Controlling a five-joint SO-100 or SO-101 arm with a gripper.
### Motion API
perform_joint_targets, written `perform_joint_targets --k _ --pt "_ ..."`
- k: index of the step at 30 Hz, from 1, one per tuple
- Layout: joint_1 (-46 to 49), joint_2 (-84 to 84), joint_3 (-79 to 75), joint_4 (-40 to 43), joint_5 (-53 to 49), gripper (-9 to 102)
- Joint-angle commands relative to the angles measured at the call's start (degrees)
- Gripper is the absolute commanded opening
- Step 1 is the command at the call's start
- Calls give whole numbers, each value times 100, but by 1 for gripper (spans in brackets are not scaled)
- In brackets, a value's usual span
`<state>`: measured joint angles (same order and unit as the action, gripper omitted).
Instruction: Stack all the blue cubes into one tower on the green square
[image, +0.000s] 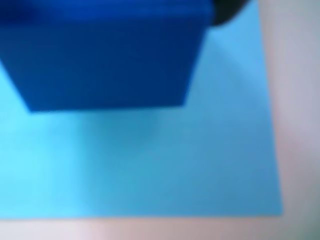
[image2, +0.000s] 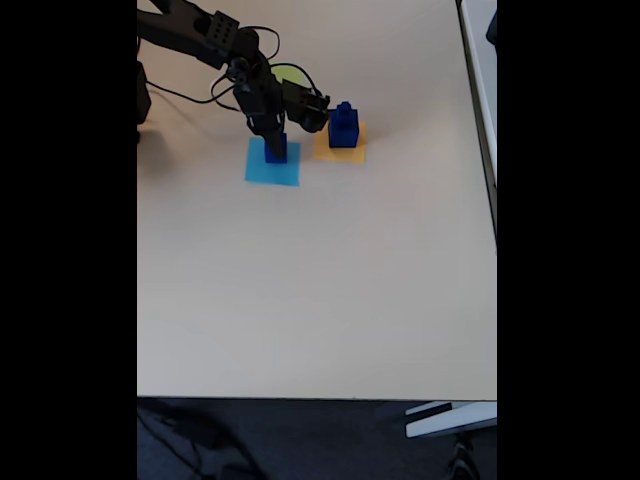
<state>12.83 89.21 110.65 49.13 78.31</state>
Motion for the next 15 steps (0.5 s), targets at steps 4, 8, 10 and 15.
perform_joint_targets --k 4,8,10,15 --pt "105 343 44 -114 -9 0" --pt "123 343 62 -132 -26 0" --pt "123 343 79 -141 -9 0" --pt "132 352 88 -176 -35 2"
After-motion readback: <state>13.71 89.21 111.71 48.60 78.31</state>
